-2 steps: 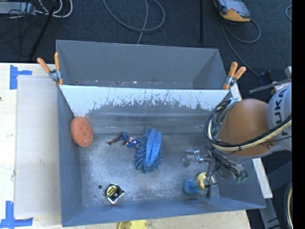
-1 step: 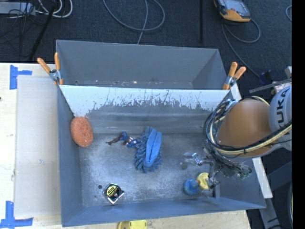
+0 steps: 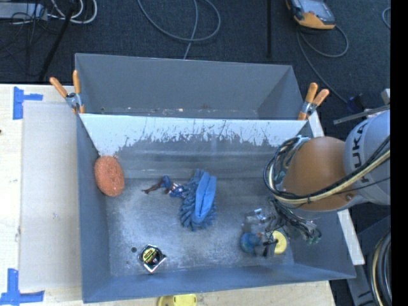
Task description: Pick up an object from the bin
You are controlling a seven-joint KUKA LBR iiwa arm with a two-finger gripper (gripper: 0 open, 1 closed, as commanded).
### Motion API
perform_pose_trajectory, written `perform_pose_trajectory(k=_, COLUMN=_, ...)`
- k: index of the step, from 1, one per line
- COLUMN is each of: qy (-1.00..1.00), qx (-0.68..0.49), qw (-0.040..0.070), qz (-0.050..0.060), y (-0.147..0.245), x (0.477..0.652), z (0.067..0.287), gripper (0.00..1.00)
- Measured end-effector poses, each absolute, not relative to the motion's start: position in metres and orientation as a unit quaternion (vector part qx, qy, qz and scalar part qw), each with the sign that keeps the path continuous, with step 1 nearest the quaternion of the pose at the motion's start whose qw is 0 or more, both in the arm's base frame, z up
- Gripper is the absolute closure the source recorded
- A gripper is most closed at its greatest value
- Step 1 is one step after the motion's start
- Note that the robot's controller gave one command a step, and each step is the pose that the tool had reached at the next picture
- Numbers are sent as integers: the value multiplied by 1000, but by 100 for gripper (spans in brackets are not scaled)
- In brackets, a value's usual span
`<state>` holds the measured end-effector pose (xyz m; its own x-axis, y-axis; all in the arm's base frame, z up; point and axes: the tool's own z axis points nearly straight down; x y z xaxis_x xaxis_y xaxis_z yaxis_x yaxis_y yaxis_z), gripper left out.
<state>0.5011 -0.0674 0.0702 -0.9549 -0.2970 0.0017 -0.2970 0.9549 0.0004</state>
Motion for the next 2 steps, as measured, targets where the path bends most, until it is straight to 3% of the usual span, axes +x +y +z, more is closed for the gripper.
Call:
perform_pose_trajectory(k=1, qy=-989, qx=151, qw=1, qz=0, y=-67, x=501, z=70, gripper=100)
perform_pose_trajectory(k=2, qy=-989, qx=150, qw=5, qz=-2, y=-65, x=501, z=113, gripper=100)
